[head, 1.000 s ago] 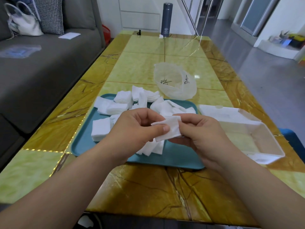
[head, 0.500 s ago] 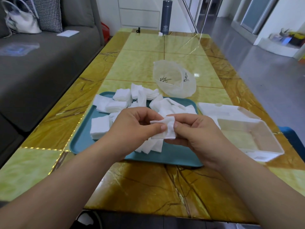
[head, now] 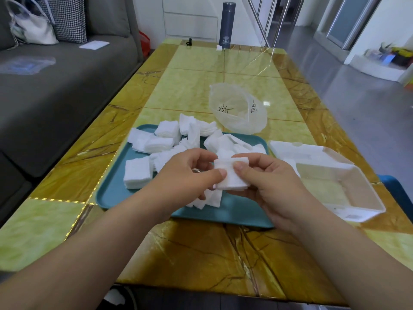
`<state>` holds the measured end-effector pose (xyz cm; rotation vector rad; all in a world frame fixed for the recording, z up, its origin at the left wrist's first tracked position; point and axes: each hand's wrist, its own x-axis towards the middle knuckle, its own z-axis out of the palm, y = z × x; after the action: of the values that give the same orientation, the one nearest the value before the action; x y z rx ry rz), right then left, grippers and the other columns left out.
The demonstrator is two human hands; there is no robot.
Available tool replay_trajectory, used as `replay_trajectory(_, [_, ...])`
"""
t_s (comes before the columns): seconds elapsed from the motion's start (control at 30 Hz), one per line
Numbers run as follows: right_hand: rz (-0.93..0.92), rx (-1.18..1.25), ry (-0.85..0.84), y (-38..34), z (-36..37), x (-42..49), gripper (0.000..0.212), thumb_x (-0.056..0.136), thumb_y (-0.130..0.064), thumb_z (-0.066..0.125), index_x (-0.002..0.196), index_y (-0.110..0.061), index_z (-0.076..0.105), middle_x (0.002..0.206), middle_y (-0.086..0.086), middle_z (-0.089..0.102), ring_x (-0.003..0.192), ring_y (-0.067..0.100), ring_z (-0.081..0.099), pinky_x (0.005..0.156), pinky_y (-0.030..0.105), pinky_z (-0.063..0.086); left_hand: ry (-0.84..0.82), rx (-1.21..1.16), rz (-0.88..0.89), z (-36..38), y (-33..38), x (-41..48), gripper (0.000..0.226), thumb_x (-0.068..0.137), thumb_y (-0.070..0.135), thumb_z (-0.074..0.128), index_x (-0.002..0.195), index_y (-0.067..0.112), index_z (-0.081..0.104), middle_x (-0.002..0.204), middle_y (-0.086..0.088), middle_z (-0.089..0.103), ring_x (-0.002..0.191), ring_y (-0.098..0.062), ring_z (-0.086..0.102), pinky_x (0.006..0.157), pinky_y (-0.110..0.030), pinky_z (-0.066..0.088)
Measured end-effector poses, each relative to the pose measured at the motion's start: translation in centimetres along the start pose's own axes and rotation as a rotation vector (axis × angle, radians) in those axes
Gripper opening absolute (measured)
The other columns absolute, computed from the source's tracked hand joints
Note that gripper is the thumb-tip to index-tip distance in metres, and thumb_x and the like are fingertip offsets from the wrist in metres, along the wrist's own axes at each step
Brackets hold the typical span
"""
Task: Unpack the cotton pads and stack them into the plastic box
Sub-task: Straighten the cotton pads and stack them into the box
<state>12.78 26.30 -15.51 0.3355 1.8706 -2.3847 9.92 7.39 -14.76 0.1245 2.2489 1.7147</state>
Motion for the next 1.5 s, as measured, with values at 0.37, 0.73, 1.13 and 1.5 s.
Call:
replay_trajectory(0.37, [0.027,0.036,-0.005,-0.5,-0.4,0.3,0.020,0.096,-0.014,0.069,0.114,-0.008,0.073,0.111,0.014,0.077,0.095,0.029,0.074,0.078,0.044,0.063,-0.171,-0.352,-0.057,-0.1,-0.3,0.1,0.017,0.099,0.012,0.065,0.110,0.009,0.077,0.090,-0.007,0.074,0.081,-0.020,0.069,0.065,-0.030,0.052])
replay_trajectory(0.73, [-0.005,0.078,0.053,-0.6,-0.5,0.4,0.017,0.092,-0.010,0.071,0.106,-0.012,0.079,0.110,0.011,0.079,0.096,0.028,0.076,0.087,0.048,0.063,-0.097,-0.334,-0.050,0.5,-0.7,0.3,0.018,0.099,0.015,0.066,0.106,0.003,0.078,0.095,-0.014,0.077,0.079,-0.018,0.072,0.066,-0.024,0.056])
replay_trajectory(1.13, [0.007,0.165,0.090,-1.1,-0.8,0.6,0.017,0.091,-0.009,0.071,0.107,-0.011,0.077,0.104,0.011,0.079,0.089,0.026,0.075,0.081,0.043,0.063,-0.071,-0.423,-0.121,0.2,-0.5,0.2,0.007,0.094,0.008,0.072,0.098,0.003,0.073,0.084,-0.013,0.074,0.078,-0.024,0.071,0.070,-0.030,0.060])
replay_trajectory(1.5, [-0.106,-0.029,0.208,-0.3,-0.6,0.9,0.012,0.095,-0.008,0.071,0.106,-0.011,0.076,0.082,0.005,0.077,0.083,0.017,0.074,0.073,0.037,0.066,0.065,-0.300,-0.082,-0.1,-0.9,1.0,0.011,0.098,0.013,0.069,0.105,0.006,0.075,0.090,-0.008,0.079,0.076,-0.018,0.073,0.060,-0.024,0.056])
